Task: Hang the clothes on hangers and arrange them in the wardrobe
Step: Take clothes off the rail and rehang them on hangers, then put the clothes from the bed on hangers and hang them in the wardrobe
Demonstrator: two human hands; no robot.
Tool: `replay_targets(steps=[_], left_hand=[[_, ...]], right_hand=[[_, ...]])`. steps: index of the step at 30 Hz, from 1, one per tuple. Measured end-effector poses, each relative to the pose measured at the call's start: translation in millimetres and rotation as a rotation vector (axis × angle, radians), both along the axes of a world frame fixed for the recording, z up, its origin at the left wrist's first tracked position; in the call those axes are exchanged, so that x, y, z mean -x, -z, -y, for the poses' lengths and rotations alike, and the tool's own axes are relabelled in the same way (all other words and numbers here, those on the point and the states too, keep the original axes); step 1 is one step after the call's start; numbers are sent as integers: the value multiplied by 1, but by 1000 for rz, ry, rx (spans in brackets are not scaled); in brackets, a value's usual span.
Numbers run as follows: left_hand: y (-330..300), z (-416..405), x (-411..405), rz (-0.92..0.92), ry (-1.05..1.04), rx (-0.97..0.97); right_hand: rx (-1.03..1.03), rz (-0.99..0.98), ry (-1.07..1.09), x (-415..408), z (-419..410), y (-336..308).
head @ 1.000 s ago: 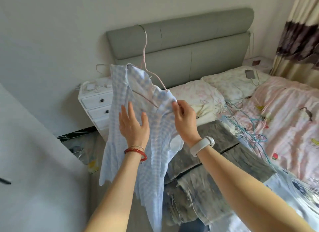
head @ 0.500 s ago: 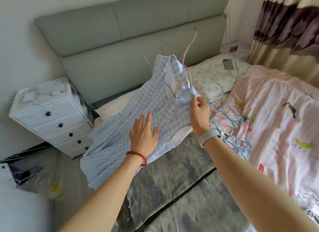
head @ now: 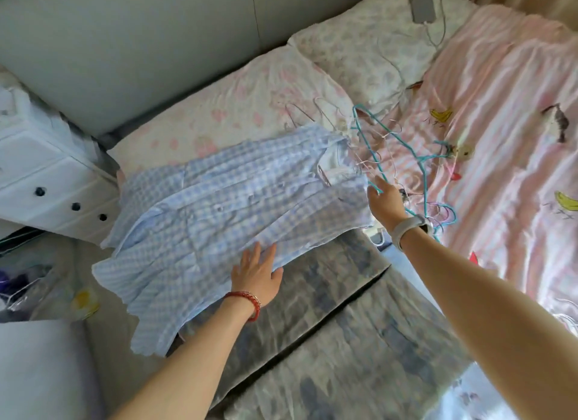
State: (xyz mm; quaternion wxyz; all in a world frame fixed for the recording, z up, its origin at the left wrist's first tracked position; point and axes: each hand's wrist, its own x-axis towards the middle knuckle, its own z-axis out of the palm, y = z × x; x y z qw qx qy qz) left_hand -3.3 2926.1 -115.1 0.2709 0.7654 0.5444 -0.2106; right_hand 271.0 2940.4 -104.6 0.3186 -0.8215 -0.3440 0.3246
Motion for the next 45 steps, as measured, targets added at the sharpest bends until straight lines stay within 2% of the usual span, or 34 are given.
replay_targets(steps=[5,9,12,18,25,30,36,41,45], left_hand=[[3,24,-8,25,-6,-126],[-4,71,-8,108,96,-263],[0,124,5,169,200,-248],[23,224,45,89,368,-74],[24,287,65,143,354,-9],[9,326,26,229,406,50],[21,374,-49,296,471,38],[59,398,-121,189,555,-42],[85,413,-151,63,533,-13]], right_hand=[[5,167,-46,23,64,6],[-36,389,-101,74,149,2],[36,514,-165,118,218,6],[355,480,-389,181,324,23],[369,399,-287,206,409,18],[347,379,-117,173,466,8],[392,413,-4,78,502,25],[467,477,115,-26,502,65],[534,398,184,-80,505,93]])
